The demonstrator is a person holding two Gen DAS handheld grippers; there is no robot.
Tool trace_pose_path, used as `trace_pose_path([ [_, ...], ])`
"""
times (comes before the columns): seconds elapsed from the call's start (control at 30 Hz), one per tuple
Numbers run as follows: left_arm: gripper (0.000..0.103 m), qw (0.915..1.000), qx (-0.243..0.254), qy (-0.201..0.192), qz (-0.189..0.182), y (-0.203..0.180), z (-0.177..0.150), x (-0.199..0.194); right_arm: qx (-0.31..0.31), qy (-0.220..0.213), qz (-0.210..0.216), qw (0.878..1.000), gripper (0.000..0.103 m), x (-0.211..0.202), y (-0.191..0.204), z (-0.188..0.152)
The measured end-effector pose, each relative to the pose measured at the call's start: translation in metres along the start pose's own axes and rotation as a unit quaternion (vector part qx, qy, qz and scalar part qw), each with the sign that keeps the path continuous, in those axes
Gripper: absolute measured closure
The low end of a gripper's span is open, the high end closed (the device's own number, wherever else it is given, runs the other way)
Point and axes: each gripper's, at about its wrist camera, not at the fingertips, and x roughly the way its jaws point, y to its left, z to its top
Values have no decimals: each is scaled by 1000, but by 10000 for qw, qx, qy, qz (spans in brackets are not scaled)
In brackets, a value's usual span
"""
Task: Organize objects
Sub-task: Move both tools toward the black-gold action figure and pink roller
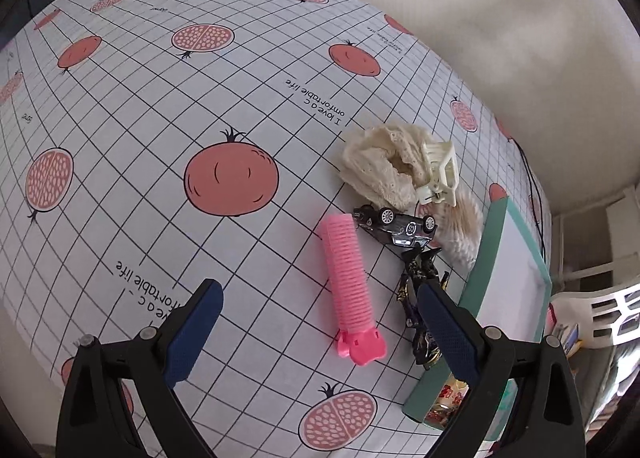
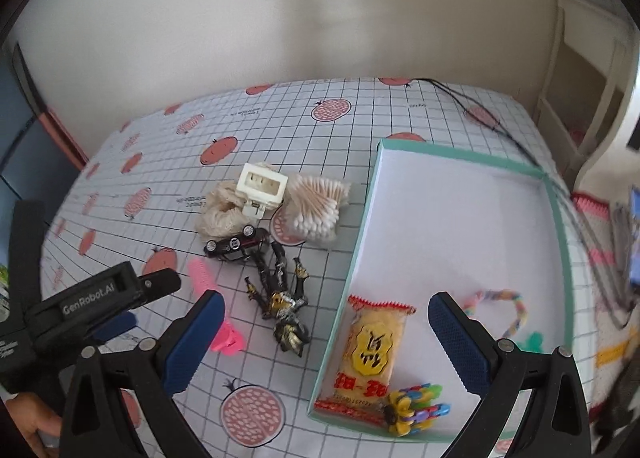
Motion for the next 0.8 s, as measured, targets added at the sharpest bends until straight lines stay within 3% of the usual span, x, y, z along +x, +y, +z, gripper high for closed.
trace_pose_path([
  [0.33, 5, 9984, -378, 107, 398, 0, 13, 7, -353, 14, 218, 9991, 1, 18, 16, 20],
  [0.57, 5, 9994, -144, 35, 297, -6, 17, 21, -367, 64, 495, 9981, 15, 42, 15, 17],
  [0.67, 5, 9994, -180, 231, 207, -4, 13, 38, -507, 318, 565, 9966, 24, 56, 19, 10],
  [0.8, 5, 9984, -313, 456, 136, -1, 8, 49, -600, 480, 633, 9950, 26, 63, 28, 3],
])
